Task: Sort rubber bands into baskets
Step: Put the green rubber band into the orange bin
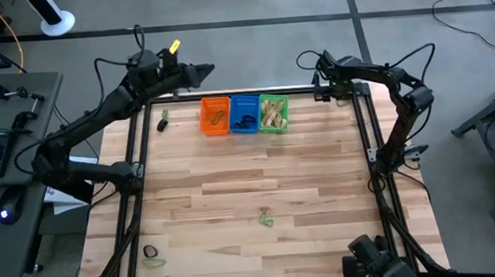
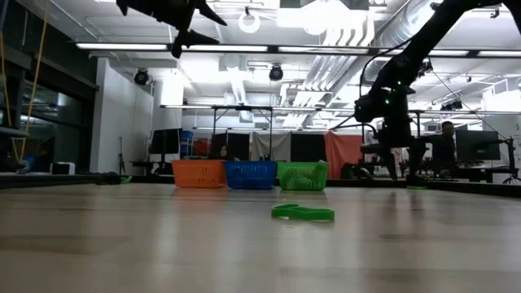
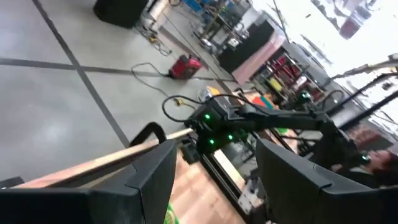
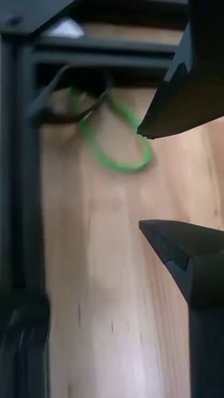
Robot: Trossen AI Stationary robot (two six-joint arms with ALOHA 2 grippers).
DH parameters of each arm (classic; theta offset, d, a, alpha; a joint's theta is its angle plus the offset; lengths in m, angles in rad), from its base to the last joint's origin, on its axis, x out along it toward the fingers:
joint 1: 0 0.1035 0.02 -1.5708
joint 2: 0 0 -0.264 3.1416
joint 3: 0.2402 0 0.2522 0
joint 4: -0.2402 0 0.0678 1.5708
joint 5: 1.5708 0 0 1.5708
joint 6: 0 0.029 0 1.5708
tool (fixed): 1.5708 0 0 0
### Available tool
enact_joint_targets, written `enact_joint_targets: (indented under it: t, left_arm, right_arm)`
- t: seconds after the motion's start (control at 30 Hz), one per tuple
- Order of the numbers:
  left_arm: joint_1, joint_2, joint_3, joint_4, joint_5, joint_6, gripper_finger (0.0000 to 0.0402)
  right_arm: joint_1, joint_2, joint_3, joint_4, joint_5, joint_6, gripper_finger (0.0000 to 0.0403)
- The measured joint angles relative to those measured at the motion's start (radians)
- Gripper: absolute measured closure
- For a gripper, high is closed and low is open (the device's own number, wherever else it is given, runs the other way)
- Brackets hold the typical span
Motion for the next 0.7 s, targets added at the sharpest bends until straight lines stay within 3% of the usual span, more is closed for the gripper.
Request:
enact_joint_targets:
  t: [0.33,0.7]
  left_arm:
    - [0.014,-0.005,0.000,0.000,0.128,0.004,0.0188]
    - [0.032,-0.007,0.000,-0.005,0.304,-0.006,0.0188]
  right_arm:
    - [-0.008,0.045,0.008,0.043,0.108,0.338,0.0221]
    - [-0.033,0.195,0.155,-0.167,-0.032,0.345,0.0222]
